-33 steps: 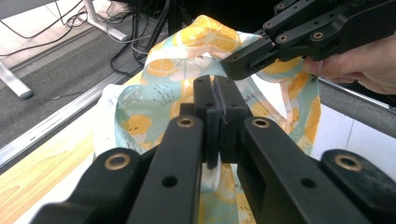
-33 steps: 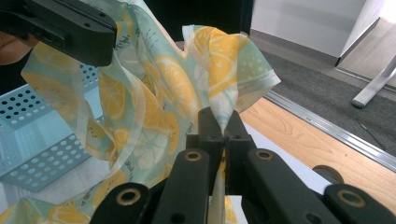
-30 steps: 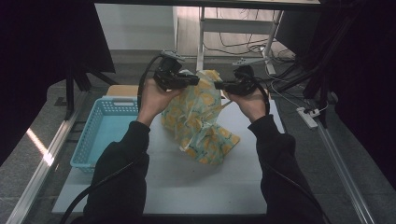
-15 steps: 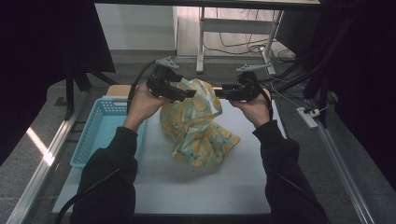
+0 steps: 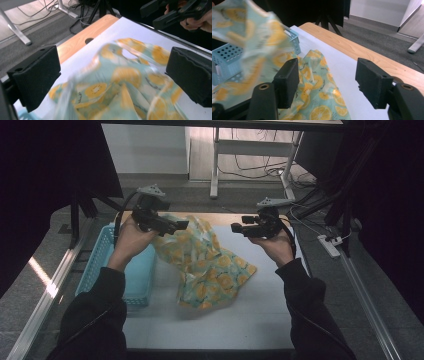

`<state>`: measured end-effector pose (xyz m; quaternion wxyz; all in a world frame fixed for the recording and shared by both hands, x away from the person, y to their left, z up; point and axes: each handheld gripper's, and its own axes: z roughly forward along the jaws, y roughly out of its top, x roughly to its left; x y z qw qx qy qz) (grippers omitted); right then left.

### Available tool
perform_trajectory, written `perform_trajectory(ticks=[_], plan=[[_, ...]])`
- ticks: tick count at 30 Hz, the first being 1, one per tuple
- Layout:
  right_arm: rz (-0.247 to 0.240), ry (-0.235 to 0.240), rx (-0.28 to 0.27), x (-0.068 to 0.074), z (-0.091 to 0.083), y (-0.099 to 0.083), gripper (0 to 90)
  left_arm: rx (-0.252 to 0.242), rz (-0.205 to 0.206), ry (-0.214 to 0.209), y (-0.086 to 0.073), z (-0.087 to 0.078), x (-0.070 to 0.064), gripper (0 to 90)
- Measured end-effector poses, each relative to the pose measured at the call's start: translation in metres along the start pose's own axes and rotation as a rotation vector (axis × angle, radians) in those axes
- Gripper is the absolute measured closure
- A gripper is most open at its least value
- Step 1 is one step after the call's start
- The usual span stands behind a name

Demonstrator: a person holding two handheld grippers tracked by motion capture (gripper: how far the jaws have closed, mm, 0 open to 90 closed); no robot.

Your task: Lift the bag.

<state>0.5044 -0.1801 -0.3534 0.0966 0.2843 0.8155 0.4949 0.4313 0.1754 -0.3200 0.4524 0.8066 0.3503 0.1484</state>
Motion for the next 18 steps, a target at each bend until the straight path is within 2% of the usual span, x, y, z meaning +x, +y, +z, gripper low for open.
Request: perform_trajectory(ticks=[4,6,9,15,18], plan=[[-0.007,0.011,0.005,0.004,-0.002,-0.008,31.8,0.032,-0.005,0.014,-0.016,-0.011,0.0,0.0],[-0.007,0.019,0.003,0.006,-0.003,-0.012,31.3,0.062,-0.034,0.011,-0.023,-0.017,0.001,0.0],[-0.008,0.028,0.004,0.009,-0.006,-0.019,30.0,0.075,-0.054,0.014,-0.035,-0.027,0.0,0.0],[0.0,0.039,0.001,0.013,-0.012,-0.035,27.4,0.075,-0.087,0.037,-0.064,-0.044,-0.002,0.0],[-0.008,0.032,0.007,0.015,-0.016,-0.042,25.6,0.074,-0.089,0.057,-0.076,-0.052,-0.006,0.0]])
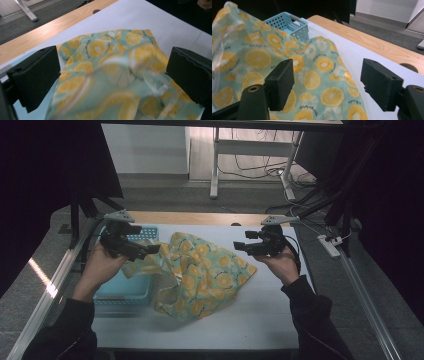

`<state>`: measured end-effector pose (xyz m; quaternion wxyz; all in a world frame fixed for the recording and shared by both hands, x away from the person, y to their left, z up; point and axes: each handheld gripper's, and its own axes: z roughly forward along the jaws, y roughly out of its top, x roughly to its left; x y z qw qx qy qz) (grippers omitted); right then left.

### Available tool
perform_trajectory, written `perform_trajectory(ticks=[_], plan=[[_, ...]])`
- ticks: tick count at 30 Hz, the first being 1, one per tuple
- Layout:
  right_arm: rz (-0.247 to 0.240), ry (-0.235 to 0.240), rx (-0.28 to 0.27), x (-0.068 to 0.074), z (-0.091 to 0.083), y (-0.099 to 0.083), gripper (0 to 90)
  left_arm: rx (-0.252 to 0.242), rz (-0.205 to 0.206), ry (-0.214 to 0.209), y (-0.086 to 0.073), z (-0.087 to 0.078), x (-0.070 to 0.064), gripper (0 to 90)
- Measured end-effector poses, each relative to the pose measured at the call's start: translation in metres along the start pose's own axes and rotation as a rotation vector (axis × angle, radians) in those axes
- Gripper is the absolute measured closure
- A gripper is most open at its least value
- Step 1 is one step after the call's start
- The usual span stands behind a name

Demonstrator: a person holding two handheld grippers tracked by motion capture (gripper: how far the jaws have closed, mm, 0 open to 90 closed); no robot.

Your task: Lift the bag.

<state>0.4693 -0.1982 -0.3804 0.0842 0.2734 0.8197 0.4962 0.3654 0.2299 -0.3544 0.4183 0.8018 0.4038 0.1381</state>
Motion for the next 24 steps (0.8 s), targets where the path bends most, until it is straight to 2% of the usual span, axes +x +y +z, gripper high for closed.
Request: perform_trajectory(ticks=[4,9,14,22,24], plan=[[0.003,0.003,-0.007,0.004,-0.005,-0.008,22.8,-0.023,-0.014,0.013,-0.017,-0.012,-0.004,0.0],[0.005,-0.001,-0.012,0.01,-0.014,-0.02,18.6,-0.009,-0.023,0.039,-0.038,-0.024,-0.012,0.0],[-0.013,-0.029,0.008,0.016,-0.02,-0.034,14.3,-0.01,-0.048,0.057,-0.061,-0.031,-0.018,0.0],[0.004,-0.043,0.022,0.02,-0.027,-0.059,7.0,-0.029,-0.084,0.09,-0.097,-0.039,-0.027,0.0],[0.001,-0.059,0.028,0.021,-0.029,-0.068,5.8,-0.035,-0.09,0.095,-0.106,-0.041,-0.03,0.0]])
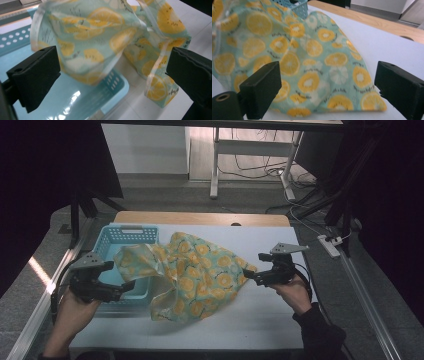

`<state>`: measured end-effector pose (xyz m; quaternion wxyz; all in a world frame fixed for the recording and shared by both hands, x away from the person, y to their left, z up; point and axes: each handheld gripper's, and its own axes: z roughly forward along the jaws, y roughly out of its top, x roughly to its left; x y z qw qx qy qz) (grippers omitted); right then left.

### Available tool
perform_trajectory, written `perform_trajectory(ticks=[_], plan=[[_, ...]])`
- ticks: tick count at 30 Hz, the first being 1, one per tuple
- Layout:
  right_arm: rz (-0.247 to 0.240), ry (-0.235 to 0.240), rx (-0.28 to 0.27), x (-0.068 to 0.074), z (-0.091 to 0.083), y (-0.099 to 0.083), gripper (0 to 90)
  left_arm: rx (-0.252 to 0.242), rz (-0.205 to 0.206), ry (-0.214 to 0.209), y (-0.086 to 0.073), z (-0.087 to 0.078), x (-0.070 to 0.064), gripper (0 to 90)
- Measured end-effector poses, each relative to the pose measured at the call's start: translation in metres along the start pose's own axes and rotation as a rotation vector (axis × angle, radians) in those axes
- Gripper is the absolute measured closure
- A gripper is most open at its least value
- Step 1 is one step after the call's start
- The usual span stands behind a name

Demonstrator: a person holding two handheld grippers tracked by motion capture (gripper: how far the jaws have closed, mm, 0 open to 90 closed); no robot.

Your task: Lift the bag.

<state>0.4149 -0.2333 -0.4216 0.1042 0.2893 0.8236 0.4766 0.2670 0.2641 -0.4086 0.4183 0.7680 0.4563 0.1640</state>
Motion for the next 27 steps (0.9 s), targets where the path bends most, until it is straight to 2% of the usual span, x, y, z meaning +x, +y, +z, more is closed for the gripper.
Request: perform_trajectory(ticks=[8,15,21,25,27], plan=[[0.014,-0.018,0.011,0.005,-0.011,-0.028,2.6,-0.016,-0.029,0.013,-0.031,-0.006,-0.009,0.0],[0.026,-0.03,0.02,0.012,-0.02,-0.053,0.0,-0.017,-0.064,-0.005,-0.064,-0.003,-0.017,0.0],[0.056,-0.067,0.029,0.017,-0.031,-0.08,0.0,-0.018,-0.098,-0.006,-0.092,0.001,-0.018,0.0],[0.082,-0.1,0.054,0.02,-0.041,-0.101,0.0,-0.009,-0.115,0.006,-0.109,0.002,-0.017,0.0],[0.098,-0.115,0.062,0.022,-0.046,-0.11,0.0,0.004,-0.116,0.024,-0.117,0.003,-0.017,0.0]])
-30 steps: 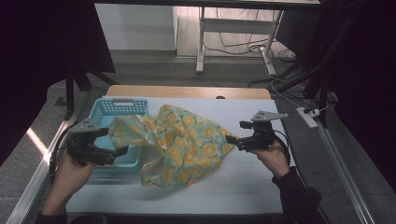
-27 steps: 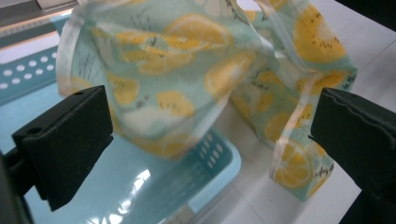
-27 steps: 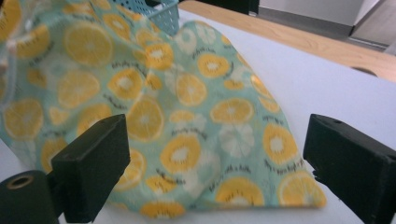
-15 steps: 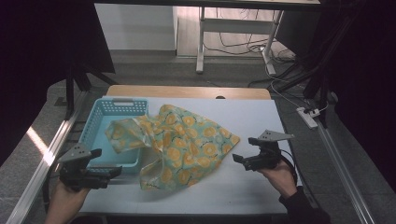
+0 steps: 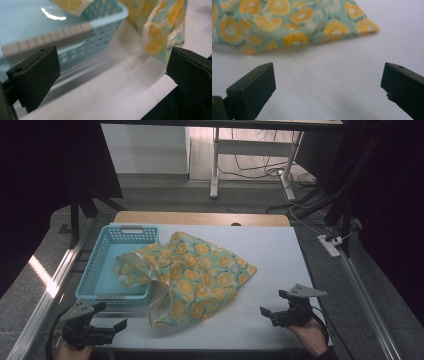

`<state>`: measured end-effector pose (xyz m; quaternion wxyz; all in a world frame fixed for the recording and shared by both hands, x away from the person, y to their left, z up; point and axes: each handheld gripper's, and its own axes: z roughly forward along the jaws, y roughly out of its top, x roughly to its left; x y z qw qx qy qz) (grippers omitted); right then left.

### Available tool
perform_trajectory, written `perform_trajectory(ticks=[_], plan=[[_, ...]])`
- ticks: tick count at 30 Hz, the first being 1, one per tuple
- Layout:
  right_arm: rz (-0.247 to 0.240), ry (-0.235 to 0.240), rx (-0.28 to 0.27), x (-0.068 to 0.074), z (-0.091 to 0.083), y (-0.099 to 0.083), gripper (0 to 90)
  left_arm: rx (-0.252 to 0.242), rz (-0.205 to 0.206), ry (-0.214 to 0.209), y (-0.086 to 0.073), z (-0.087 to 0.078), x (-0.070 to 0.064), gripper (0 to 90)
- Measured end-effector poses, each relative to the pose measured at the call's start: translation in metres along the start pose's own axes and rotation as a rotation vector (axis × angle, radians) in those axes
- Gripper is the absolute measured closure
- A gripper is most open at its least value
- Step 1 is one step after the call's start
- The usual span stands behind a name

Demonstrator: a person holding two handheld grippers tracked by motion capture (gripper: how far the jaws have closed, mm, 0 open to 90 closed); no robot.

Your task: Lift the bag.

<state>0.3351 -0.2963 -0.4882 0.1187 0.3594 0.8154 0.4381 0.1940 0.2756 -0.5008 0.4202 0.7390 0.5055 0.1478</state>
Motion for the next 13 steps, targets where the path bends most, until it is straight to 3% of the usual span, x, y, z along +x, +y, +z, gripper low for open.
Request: perform_trajectory(ticks=[5,7,9,13], plan=[[-0.009,-0.061,0.035,0.003,-0.011,-0.019,0.0,0.035,-0.011,0.03,-0.012,0.003,0.004,0.0],[0.007,-0.063,0.055,0.003,-0.013,-0.026,0.0,0.073,0.002,0.063,-0.017,0.005,0.005,0.0],[0.011,-0.065,0.066,0.003,-0.014,-0.029,0.0,0.106,-0.007,0.065,-0.019,0.008,0.006,0.0],[0.02,-0.074,0.074,0.003,-0.015,-0.03,0.0,0.116,-0.006,0.072,-0.018,0.009,0.006,0.0]])
